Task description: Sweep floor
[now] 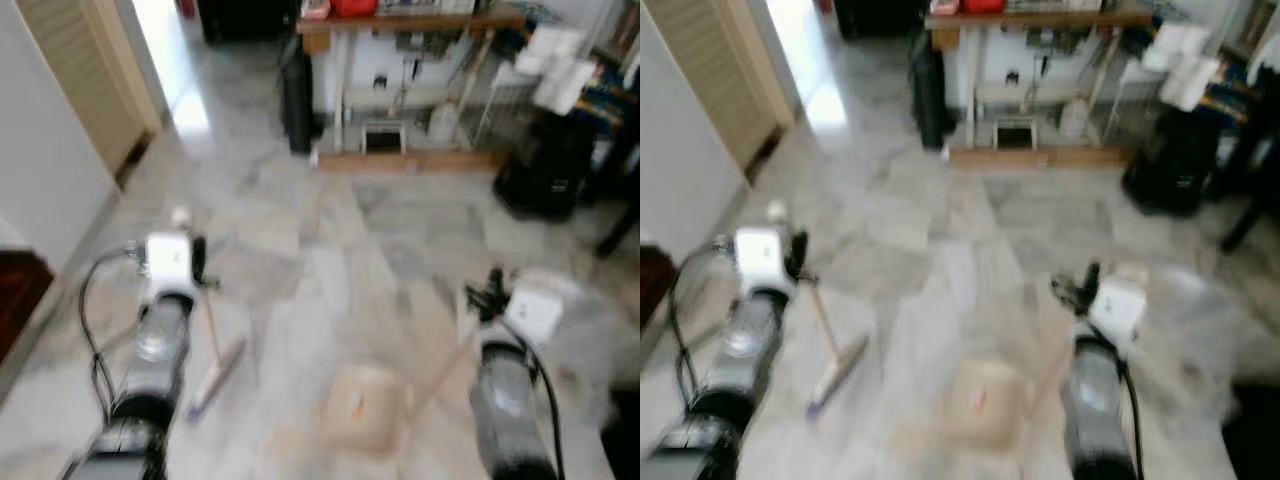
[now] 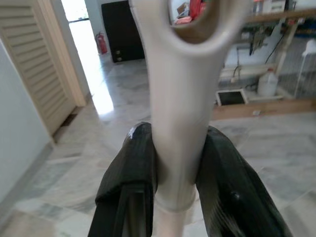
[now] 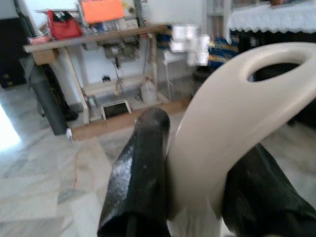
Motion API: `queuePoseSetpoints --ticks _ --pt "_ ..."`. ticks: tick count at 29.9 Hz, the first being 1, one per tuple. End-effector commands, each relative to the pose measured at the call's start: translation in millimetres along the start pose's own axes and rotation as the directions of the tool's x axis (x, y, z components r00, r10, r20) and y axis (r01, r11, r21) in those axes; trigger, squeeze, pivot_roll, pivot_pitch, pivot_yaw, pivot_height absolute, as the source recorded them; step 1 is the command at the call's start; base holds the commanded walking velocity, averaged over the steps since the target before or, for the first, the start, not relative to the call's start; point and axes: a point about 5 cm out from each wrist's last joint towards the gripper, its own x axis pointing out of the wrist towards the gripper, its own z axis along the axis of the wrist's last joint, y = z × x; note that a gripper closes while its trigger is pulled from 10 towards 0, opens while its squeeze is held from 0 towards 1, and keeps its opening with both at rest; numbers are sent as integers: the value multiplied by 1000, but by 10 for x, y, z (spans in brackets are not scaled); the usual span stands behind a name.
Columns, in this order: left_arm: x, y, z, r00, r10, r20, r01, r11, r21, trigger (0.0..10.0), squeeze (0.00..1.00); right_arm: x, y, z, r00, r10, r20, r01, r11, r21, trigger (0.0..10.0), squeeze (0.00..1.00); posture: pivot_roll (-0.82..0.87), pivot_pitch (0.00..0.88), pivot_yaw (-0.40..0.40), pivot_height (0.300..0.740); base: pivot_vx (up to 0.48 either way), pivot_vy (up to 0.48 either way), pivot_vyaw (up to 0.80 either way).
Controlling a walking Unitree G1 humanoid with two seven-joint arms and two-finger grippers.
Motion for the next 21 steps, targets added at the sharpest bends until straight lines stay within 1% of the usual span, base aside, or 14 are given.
queuePoseSetpoints --ticks 1,21 --pt "32 103 115 998 22 51 -23 1000 6 10000 0 38 73 104 999 18 42 -18 1000 14 10000 0 27 46 20 740 0 0 -800" --pt "28 109 124 999 13 48 -14 1000 13 10000 0 32 80 115 999 20 38 -20 1000 14 10000 0 26 43 26 740 0 0 -800"
